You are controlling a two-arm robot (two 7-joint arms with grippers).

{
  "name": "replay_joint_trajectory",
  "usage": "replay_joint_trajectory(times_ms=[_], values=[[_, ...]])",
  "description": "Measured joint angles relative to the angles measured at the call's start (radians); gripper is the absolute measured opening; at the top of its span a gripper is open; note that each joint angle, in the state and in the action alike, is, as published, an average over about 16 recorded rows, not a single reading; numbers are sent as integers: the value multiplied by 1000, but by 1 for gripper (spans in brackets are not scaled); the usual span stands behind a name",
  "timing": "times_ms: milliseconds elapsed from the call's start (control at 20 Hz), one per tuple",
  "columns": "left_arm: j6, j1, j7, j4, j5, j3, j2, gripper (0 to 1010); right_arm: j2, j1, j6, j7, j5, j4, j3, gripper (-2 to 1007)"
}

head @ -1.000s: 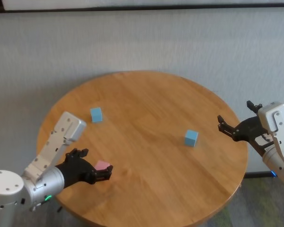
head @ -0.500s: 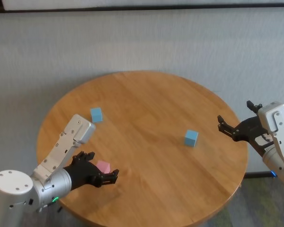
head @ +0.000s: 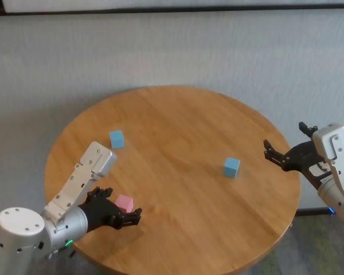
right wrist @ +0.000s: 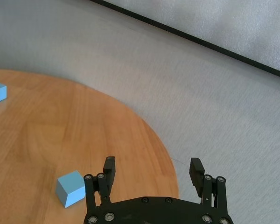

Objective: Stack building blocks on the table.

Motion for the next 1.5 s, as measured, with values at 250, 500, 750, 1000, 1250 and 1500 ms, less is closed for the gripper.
replay_joint_trajectory(times_ms=[250, 500, 750, 1000, 1250, 1500], values=[[4, -1, 0, 14, 15, -3, -11, 1000, 0, 0, 0, 0, 0, 0, 0, 1005], [6, -3, -4, 27, 28, -8, -20, 1000, 0, 0, 0, 0, 0, 0, 0, 1005], [6, -6, -11, 41, 39, -12, -31, 1000, 0, 0, 0, 0, 0, 0, 0, 1005], [4, -8, -17, 55, 49, -18, -41, 1000, 0, 0, 0, 0, 0, 0, 0, 1005], [-3, -8, -19, 67, 59, -25, -52, 1000, 0, 0, 0, 0, 0, 0, 0, 1005], [-10, -6, -20, 77, 70, -32, -63, 1000, 0, 0, 0, 0, 0, 0, 0, 1005]])
